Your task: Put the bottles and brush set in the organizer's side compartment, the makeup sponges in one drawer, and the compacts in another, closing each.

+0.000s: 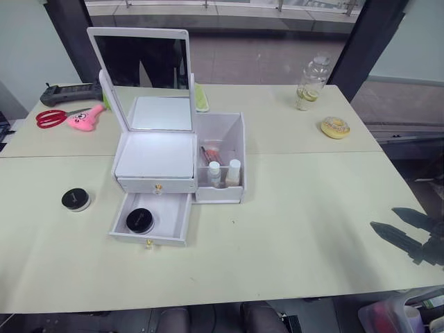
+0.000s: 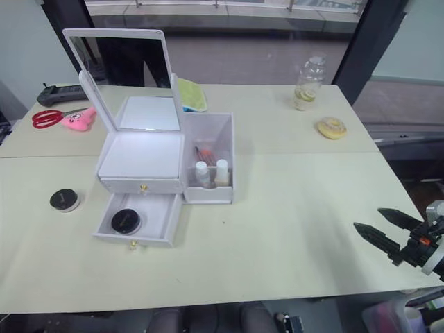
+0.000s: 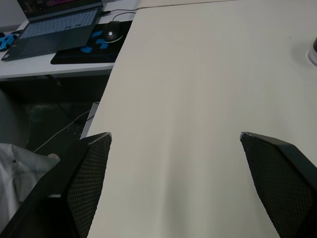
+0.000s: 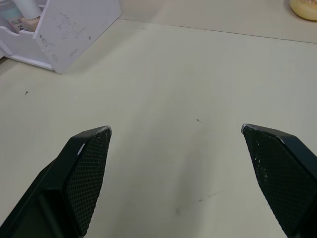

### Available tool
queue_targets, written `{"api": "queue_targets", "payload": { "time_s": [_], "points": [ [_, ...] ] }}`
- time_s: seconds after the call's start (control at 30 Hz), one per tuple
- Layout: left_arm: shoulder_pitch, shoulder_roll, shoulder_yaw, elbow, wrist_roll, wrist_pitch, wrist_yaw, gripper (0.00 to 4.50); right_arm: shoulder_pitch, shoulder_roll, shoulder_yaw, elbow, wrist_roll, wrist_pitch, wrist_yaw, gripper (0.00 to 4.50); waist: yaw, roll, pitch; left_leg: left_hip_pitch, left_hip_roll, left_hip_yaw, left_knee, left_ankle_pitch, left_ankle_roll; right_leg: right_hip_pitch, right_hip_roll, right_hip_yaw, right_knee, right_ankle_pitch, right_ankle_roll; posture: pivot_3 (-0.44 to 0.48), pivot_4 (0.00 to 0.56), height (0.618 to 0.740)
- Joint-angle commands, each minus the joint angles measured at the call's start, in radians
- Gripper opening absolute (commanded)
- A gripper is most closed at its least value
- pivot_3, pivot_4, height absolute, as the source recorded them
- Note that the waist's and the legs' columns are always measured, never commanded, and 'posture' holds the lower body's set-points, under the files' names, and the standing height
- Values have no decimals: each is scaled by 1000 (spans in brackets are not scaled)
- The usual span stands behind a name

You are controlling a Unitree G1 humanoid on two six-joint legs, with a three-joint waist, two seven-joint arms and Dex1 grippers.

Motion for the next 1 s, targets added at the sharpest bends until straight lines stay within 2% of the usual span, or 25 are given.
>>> {"api": "queue_targets", "payload": {
  "time_s": [0.03, 0.13, 0.23, 0.33, 0.4, 0.5, 0.63, 0.8, 1.0],
  "points": [
    [-8, -9, -53, -127, -24, 30, -14, 4473, -53, 8, 69, -103, 21, 17, -35, 4500, 1, 0, 0, 0, 0, 0, 0, 0, 0, 0, 0, 0, 0, 0, 0, 0, 150, 740],
    [-23, -77, -147, -319, -55, 101, 19, 4473, -144, 30, 180, -211, 99, 110, -100, 4500, 1, 2, -1, 0, 0, 0, 0, 0, 0, 1, 0, 1, 1, 0, 0, 0, 150, 740],
    [-135, -188, -265, -499, -104, 179, 156, 4473, -317, 80, 344, -326, 184, 205, -188, 4500, 2, 3, 0, 0, 0, 0, 1, 1, 1, 3, 0, 1, 1, 4, 7, 0, 150, 740],
    [-244, -300, -363, -580, -106, 243, 310, 4473, -450, 106, 458, -388, 233, 261, -217, 4500, 11, 3, 0, -1, 0, -3, 1, 5, 7, 6, 3, 1, 2, 5, 8, 0, 150, 740],
    [-289, -343, -402, -591, -86, 258, 387, 4473, -517, 114, 500, -406, 261, 288, -234, 4500, 16, 2, -1, -2, 0, -3, 1, 5, 8, 7, 3, 1, 1, 5, 9, 0, 150, 740],
    [-345, -380, -508, -564, 21, 200, 462, 4473, -605, 118, 559, -428, 286, 310, -240, 4500, 17, 2, -1, -2, -1, -4, 2, 5, 7, 8, 3, 1, 1, 5, 9, 0, 150, 740],
    [-462, -379, -609, -452, 133, 127, 543, 4473, -676, 121, 617, -445, 269, 314, -253, 4500, 25, 2, -1, -2, -1, -6, 3, 5, 7, 10, 3, -2, 1, 5, 9, 0, 150, 740],
    [-605, -361, -674, -297, 186, 95, 571, 4473, -696, 101, 632, -447, 260, 309, -252, 4500, 29, 2, 0, -2, -2, -6, 4, 5, 7, 11, 3, -2, 1, 5, 10, 0, 150, 740],
    [-704, -353, -711, -153, 199, 71, 563, 4473, -688, 93, 628, -476, 276, 314, -278, 4500, 25, 3, -1, -1, -2, -7, 4, 5, 7, 11, 3, -2, 2, 5, 10, 0, 150, 740]
  ]
}}
